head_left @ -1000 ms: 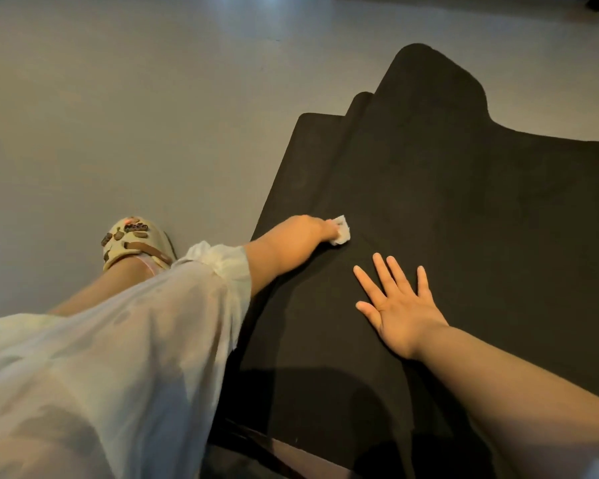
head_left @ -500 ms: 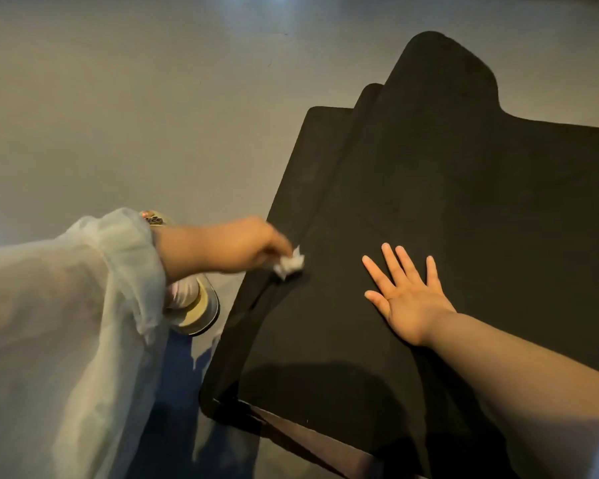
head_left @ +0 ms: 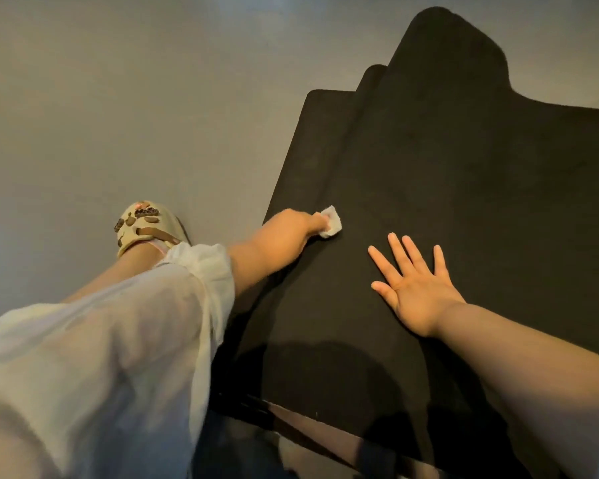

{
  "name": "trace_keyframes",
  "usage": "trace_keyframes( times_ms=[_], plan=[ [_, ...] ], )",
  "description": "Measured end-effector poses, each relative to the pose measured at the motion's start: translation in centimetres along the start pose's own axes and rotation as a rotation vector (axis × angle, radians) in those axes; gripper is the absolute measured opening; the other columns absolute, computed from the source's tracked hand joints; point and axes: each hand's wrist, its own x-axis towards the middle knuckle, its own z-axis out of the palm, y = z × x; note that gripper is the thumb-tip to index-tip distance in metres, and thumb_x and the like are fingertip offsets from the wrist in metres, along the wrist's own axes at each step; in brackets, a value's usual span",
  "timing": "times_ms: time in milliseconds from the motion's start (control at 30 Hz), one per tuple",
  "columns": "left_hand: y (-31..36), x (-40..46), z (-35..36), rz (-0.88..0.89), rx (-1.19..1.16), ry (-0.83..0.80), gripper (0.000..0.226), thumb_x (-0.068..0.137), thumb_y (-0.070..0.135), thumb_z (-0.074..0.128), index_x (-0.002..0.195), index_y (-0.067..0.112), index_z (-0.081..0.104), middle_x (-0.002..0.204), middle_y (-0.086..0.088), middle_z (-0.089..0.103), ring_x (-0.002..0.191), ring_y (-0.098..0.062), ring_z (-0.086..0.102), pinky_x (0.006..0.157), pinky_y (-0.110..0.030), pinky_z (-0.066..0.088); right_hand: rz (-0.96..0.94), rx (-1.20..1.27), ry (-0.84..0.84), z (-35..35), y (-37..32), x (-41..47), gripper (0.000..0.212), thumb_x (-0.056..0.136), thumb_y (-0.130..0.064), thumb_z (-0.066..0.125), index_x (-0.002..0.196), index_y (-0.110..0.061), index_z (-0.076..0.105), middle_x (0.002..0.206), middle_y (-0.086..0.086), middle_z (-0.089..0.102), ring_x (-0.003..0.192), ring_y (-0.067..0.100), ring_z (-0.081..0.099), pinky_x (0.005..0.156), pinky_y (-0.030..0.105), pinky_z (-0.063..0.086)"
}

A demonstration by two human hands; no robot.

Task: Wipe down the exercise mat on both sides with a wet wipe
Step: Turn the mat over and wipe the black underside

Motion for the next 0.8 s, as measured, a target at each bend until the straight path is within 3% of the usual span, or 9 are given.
trace_keyframes(
  times_ms=[67,133,333,433,467,533,600,700,800],
  plan=[
    [-0.6,-2.4,-0.2,-0.049,-0.067,-0.079,0.031,0.1,0.027,0.04,0.088,0.018,0.067,0.087,0.002,0.062,0.083,-0.015,0.057,0.074,-0.018,0.035,0.01,-0.001,-0.006,-0.1,0.0,-0.1,0.05,0.093,-0.056,-0.002,0.126,-0.043,-0.037,0.135,-0.007,-0.045,0.129,0.014,-0.038,0.104,0.049,-0.024],
    [-0.6,-5.0,-0.4,-0.144,-0.147,-0.152,0.034,0.098,0.038,0.043,0.084,0.02,0.068,0.081,0.01,0.061,0.083,-0.013,0.059,0.072,-0.019,0.037,0.024,0.002,-0.014,-0.3,-0.1,-0.1,0.05,0.093,-0.056,-0.002,0.126,-0.043,-0.037,0.135,-0.007,-0.044,0.133,0.016,-0.036,0.106,0.05,-0.022],
    [-1.1,-11.3,0.5,-0.143,0.007,-0.317,0.035,0.087,0.05,0.057,0.086,0.015,0.064,0.098,-0.009,0.067,0.094,-0.023,0.063,0.088,-0.032,0.046,0.086,-0.007,-0.022,-0.9,-0.5,-0.6,0.049,0.094,-0.055,0.0,0.126,-0.043,-0.035,0.147,-0.005,-0.038,0.138,0.017,-0.031,0.11,0.051,-0.017],
    [-0.6,-14.3,-0.6,-0.207,-0.104,-0.382,0.032,0.084,0.056,0.054,0.069,0.028,0.059,0.085,-0.002,0.066,0.091,-0.019,0.061,0.061,-0.018,0.041,0.129,-0.026,-0.05,-1.5,-1.0,-0.9,0.051,0.095,-0.055,0.002,0.131,-0.043,-0.033,0.15,-0.004,-0.035,0.139,0.017,-0.029,0.112,0.051,-0.012],
    [-0.4,-15.2,-1.2,-0.164,-0.094,-0.452,0.032,0.085,0.054,0.054,0.072,0.025,0.062,0.076,0.004,0.063,0.089,-0.017,0.062,0.059,-0.018,0.043,0.146,-0.036,-0.06,-1.7,-1.3,-1.1,0.052,0.096,-0.054,0.003,0.134,-0.043,-0.031,0.15,-0.004,-0.034,0.14,0.017,-0.027,0.113,0.051,-0.01],
    [-0.5,-16.1,-2.1,-0.035,-0.054,-0.593,0.029,0.089,0.045,0.052,0.089,0.02,0.067,0.076,0.008,0.059,0.092,-0.015,0.063,0.076,-0.023,0.05,0.191,-0.045,-0.072,-2.0,-2.0,-1.3,0.054,0.097,-0.053,0.005,0.138,-0.043,-0.028,0.151,-0.005,-0.032,0.141,0.018,-0.024,0.114,0.051,-0.004],
    [0.0,-15.9,-3.3,0.13,0.054,-0.704,0.021,0.095,0.03,0.049,0.101,0.021,0.067,0.085,0.015,0.056,0.089,-0.003,0.058,0.084,-0.007,0.039,0.235,-0.054,-0.084,-2.3,-2.6,-1.5,0.054,0.099,-0.051,0.008,0.14,-0.042,-0.026,0.153,-0.004,-0.03,0.143,0.018,-0.021,0.115,0.051,0.0],
    [0.4,-14.6,-5.7,0.26,0.108,-0.679,0.022,0.096,0.018,0.05,0.111,0.02,0.066,0.089,0.021,0.052,0.08,0.005,0.049,0.077,-0.001,0.033,0.264,-0.049,-0.108,-2.6,-3.1,-1.8,0.054,0.099,-0.049,0.01,0.14,-0.042,-0.025,0.154,-0.003,-0.027,0.143,0.019,-0.019,0.116,0.051,0.002],
    [0.3,-13.1,-8.5,0.185,0.051,-0.387,0.024,0.093,0.014,0.054,0.113,0.02,0.066,0.092,0.015,0.057,0.078,0.002,0.05,0.076,-0.008,0.039,0.23,-0.04,-0.101,-2.6,-2.9,-1.8,0.054,0.099,-0.051,0.009,0.141,-0.042,-0.025,0.154,-0.003,-0.026,0.144,0.02,-0.018,0.116,0.05,0.001]
  ],
)
